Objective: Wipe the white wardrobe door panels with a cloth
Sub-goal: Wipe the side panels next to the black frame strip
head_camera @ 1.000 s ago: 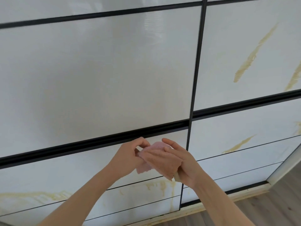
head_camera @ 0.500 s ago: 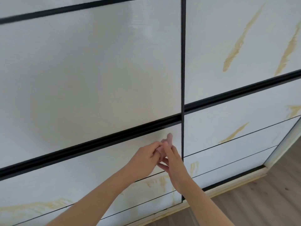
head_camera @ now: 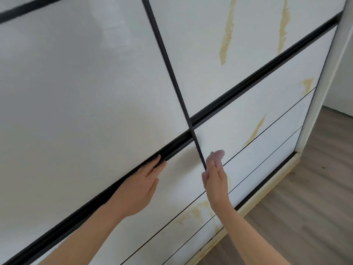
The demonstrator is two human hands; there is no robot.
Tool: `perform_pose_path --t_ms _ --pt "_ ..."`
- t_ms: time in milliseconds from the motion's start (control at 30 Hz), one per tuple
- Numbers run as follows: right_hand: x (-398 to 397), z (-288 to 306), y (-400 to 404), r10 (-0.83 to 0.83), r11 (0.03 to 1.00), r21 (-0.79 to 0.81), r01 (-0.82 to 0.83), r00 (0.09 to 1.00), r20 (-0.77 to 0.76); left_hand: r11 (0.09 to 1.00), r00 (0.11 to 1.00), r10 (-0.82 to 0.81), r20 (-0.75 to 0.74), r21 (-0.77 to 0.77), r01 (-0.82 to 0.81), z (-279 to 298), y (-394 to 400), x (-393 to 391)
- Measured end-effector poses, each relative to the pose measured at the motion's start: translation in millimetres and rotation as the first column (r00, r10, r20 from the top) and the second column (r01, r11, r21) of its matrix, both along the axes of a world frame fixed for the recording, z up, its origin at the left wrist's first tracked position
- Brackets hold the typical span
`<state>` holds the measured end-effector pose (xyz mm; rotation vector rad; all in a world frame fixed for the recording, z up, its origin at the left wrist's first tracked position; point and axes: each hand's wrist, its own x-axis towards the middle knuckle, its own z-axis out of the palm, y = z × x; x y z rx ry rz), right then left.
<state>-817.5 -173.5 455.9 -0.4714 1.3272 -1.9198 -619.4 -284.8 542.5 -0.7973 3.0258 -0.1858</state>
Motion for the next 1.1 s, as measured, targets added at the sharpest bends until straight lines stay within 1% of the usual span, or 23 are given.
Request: perform_pose_path --t_ms 100,167,267,333,400,433,500,533,567,600,633,667,700,767,800,867,900,933,967,1000,1033,1067,1100 --pt "27 1 -35 -0.075 0.997 -0.042 0.067 0.967 -0.243 0.986 0.999 -0.034 -0.034 0.162 0.039 3 -14 7" --pt "48 10 -58 -0.178 0.982 -0.122 0.145 0.923 -0.342 0.969 0.993 -0.101 -0.056 0.219 0.111 6 -21 11" --pt "77 5 -87 -0.326 0.945 -0.163 0.285 0.874 -0.36 0.926 0.973 -0.208 -0.098 0.301 0.228 4 -32 20" --pt "93 -17 -99 -0.397 0.918 -0.183 0.353 0.84 -0.371 0.889 0.959 -0.216 -0.182 0.369 0.27 2 -35 23" --pt "107 -51 -109 -0.45 0.888 -0.111 0.446 0.796 -0.405 0.85 0.941 -0.193 -0.278 0.431 0.302 -1 -36 26" --pt "109 -70 -114 -0.466 0.872 -0.023 0.489 0.814 -0.348 0.834 0.935 -0.18 -0.305 0.458 0.309 -3 -38 28" --pt "99 -110 -127 -0.535 0.805 0.282 0.522 0.844 -0.033 0.814 0.926 -0.189 -0.328 0.475 0.334 -6 -41 31" --pt "93 -130 -129 -0.545 0.778 0.421 0.467 0.834 0.083 0.809 0.921 -0.204 -0.332 0.472 0.349 -8 -44 33" --pt "86 -140 -128 -0.578 0.76 0.52 0.391 0.772 0.265 0.805 0.918 -0.211 -0.335 0.473 0.358 -9 -46 34" --pt "83 -137 -129 -0.592 0.758 0.564 0.327 0.707 0.386 0.801 0.915 -0.22 -0.339 0.472 0.367 -10 -46 35" --pt "86 -122 -128 -0.577 0.763 0.564 0.316 0.726 0.374 0.801 0.912 -0.225 -0.343 0.468 0.374 -10 -46 36" --pt "94 -104 -129 -0.563 0.759 0.522 0.39 0.796 0.224 0.8 0.906 -0.235 -0.353 0.459 0.387 -10 -46 36" --pt "107 -82 -131 -0.552 0.776 0.386 0.499 0.833 0.033 0.8 0.899 -0.244 -0.364 0.449 0.399 -9 -45 37" --pt "141 -48 -135 -0.525 0.827 0.044 0.561 0.797 -0.3 0.791 0.882 -0.261 -0.391 0.437 0.428 -9 -45 35" --pt "157 -40 -136 -0.511 0.849 -0.086 0.522 0.767 -0.387 0.788 0.877 -0.271 -0.398 0.432 0.439 -10 -45 35" --pt "161 -58 -138 -0.515 0.841 -0.141 0.523 0.69 -0.509 0.794 0.879 -0.274 -0.391 0.424 0.436 -12 -45 36" --pt "153 -77 -138 -0.539 0.818 -0.128 0.561 0.669 -0.511 0.803 0.887 -0.26 -0.382 0.424 0.418 -12 -45 38" --pt "141 -99 -139 -0.564 0.792 -0.064 0.608 0.686 -0.459 0.812 0.894 -0.248 -0.373 0.424 0.402 -11 -45 38" --pt "123 -124 -142 -0.582 0.771 0.056 0.634 0.738 -0.341 0.817 0.898 -0.239 -0.368 0.425 0.391 -11 -46 39" --pt "105 -144 -144 -0.593 0.766 0.216 0.606 0.795 -0.128 0.818 0.9 -0.236 -0.367 0.425 0.388 -11 -46 39" --pt "87 -162 -146 -0.595 0.773 0.357 0.525 0.795 0.12 0.818 0.901 -0.234 -0.366 0.426 0.386 -12 -46 39" --pt "73 -175 -148 -0.613 0.762 0.456 0.459 0.739 0.28 0.819 0.901 -0.229 -0.369 0.428 0.383 -12 -46 39" --pt "63 -180 -148 -0.645 0.729 0.524 0.441 0.7 0.308 0.819 0.903 -0.223 -0.367 0.433 0.377 -13 -46 38"
